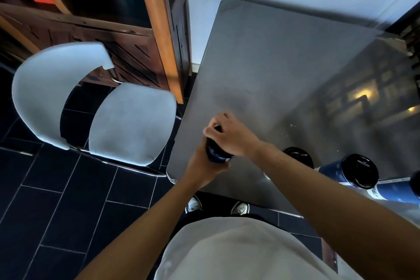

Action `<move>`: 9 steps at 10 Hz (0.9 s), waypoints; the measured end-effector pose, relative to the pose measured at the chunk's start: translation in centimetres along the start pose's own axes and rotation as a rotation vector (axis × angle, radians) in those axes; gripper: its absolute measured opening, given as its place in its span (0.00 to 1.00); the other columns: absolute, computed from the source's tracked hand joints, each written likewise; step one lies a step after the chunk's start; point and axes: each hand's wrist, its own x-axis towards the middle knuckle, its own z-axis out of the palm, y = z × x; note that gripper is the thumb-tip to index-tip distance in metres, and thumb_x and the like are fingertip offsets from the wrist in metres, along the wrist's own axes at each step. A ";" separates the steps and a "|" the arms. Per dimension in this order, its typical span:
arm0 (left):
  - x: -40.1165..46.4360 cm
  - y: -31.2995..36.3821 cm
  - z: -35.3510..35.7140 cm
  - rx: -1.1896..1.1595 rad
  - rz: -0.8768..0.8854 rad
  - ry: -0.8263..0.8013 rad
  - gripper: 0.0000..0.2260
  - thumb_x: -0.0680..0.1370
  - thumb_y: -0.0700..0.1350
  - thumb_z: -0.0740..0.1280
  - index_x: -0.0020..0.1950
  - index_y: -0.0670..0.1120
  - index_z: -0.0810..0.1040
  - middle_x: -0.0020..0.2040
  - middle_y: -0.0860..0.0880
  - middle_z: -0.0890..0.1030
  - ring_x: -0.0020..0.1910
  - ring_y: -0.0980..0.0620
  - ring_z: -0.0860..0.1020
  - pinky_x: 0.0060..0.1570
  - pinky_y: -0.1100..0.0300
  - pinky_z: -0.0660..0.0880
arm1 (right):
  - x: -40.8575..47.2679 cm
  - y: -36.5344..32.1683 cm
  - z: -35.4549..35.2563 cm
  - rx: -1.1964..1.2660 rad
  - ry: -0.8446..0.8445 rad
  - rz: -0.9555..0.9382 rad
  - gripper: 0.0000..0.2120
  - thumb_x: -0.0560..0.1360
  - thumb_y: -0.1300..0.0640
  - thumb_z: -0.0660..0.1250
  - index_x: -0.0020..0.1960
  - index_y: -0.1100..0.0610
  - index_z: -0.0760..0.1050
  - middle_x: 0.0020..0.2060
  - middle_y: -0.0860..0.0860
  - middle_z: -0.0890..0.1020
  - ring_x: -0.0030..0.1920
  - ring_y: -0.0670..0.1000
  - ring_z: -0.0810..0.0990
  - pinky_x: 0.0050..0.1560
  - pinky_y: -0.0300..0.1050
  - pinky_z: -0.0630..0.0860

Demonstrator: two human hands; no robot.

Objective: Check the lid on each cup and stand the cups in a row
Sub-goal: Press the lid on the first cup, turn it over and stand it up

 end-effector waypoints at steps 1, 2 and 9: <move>1.0 -1.1 0.1 0.105 0.094 -0.037 0.33 0.68 0.52 0.78 0.71 0.52 0.71 0.60 0.53 0.82 0.57 0.54 0.82 0.54 0.56 0.81 | -1.4 0.4 2.4 -0.295 0.084 -0.031 0.28 0.75 0.32 0.56 0.67 0.50 0.69 0.59 0.52 0.72 0.57 0.54 0.75 0.56 0.52 0.77; 1.2 -1.7 0.5 0.250 0.110 -0.081 0.30 0.72 0.52 0.78 0.72 0.48 0.75 0.64 0.48 0.81 0.61 0.49 0.81 0.59 0.56 0.79 | -2.1 0.6 4.3 -0.359 0.218 -0.079 0.30 0.78 0.34 0.55 0.71 0.53 0.68 0.62 0.55 0.73 0.60 0.57 0.75 0.59 0.52 0.76; 2.3 -6.1 0.6 0.449 0.233 -0.029 0.31 0.79 0.42 0.70 0.79 0.44 0.62 0.72 0.49 0.72 0.69 0.54 0.71 0.60 0.86 0.54 | -2.8 1.5 5.4 -0.492 0.216 -0.425 0.28 0.75 0.39 0.64 0.71 0.52 0.74 0.61 0.53 0.78 0.60 0.55 0.75 0.59 0.48 0.76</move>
